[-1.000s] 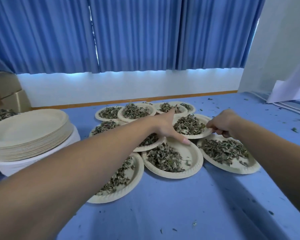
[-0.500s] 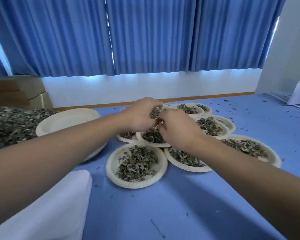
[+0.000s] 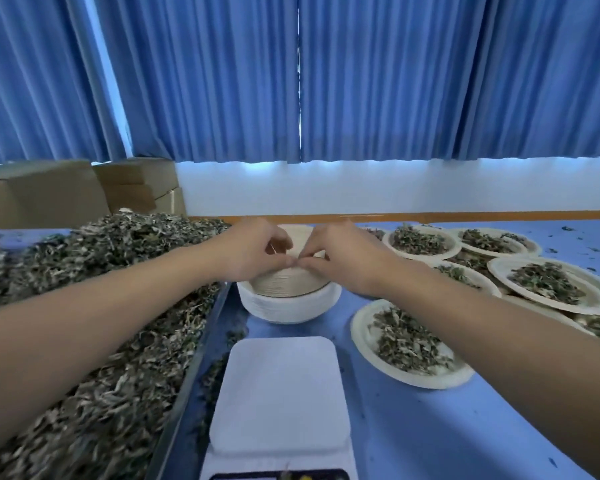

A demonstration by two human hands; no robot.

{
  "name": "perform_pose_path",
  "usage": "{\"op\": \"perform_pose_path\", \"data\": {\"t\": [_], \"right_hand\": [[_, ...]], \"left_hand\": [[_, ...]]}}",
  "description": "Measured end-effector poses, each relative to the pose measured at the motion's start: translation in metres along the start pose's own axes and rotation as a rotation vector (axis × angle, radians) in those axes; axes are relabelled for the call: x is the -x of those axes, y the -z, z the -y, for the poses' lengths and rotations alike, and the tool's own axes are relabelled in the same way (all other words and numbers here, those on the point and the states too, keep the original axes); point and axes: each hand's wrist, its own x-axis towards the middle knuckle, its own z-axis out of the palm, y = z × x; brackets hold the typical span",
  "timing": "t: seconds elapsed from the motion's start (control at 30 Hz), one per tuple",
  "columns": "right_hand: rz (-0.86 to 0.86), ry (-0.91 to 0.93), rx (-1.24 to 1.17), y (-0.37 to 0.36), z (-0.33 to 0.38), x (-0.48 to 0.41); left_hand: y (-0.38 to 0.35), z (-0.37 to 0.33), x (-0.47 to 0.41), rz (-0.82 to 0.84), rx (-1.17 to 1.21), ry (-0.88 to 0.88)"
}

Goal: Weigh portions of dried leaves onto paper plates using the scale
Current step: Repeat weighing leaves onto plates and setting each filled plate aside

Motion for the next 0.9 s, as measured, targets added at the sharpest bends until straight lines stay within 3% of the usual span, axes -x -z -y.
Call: {"op": "perform_pose_path", "data": {"t": [0.33,0.9], "right_hand": [[0.158,0.191,0.054,0.003,0.002,-0.020],[0.124,0.426,0.658,0.012,0.019,-0.008]], "left_hand": [[-0.004,0.034,0.019,-0.005,0.127,-0.201],[0.002,0.031,0.027,-0.029,-0.042,-0.341]]}}
